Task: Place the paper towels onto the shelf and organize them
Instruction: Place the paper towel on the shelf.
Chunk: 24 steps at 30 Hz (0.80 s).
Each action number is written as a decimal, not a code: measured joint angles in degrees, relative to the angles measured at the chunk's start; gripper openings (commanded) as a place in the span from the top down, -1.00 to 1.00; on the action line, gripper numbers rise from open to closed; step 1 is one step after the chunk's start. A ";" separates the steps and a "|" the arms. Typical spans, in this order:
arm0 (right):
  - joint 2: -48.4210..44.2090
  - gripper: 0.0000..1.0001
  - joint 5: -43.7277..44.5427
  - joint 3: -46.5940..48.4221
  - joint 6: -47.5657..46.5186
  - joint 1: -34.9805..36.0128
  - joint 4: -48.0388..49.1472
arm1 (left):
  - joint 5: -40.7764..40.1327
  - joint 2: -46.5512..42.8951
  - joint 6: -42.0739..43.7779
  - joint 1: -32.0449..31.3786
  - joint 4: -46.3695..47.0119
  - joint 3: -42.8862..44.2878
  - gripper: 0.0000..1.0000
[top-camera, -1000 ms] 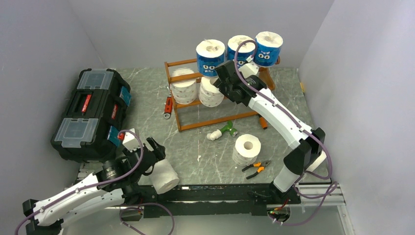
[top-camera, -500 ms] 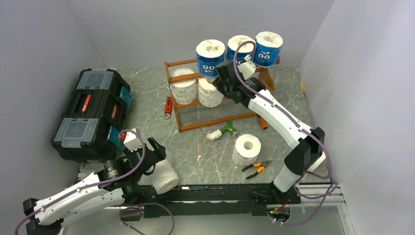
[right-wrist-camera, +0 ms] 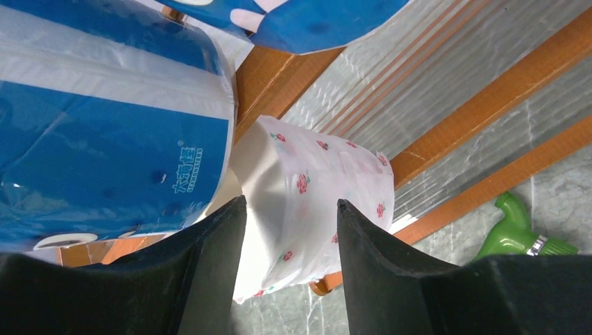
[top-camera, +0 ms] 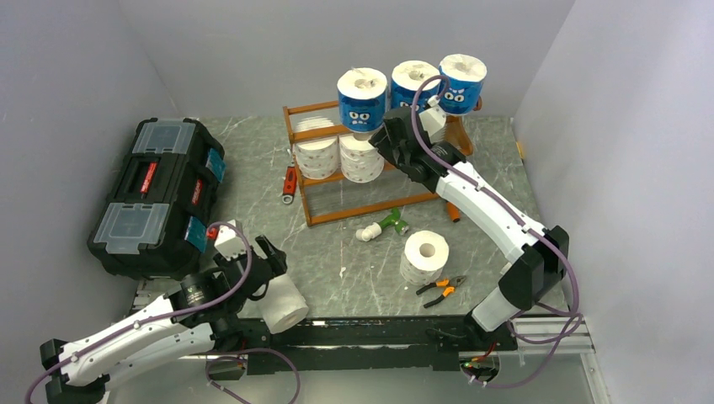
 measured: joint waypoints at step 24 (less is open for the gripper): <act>-26.56 -0.36 -17.18 -29.14 -27.98 -0.52 24.46 | 0.39 -0.07 0.83 0.00 1.49 -0.26 -0.76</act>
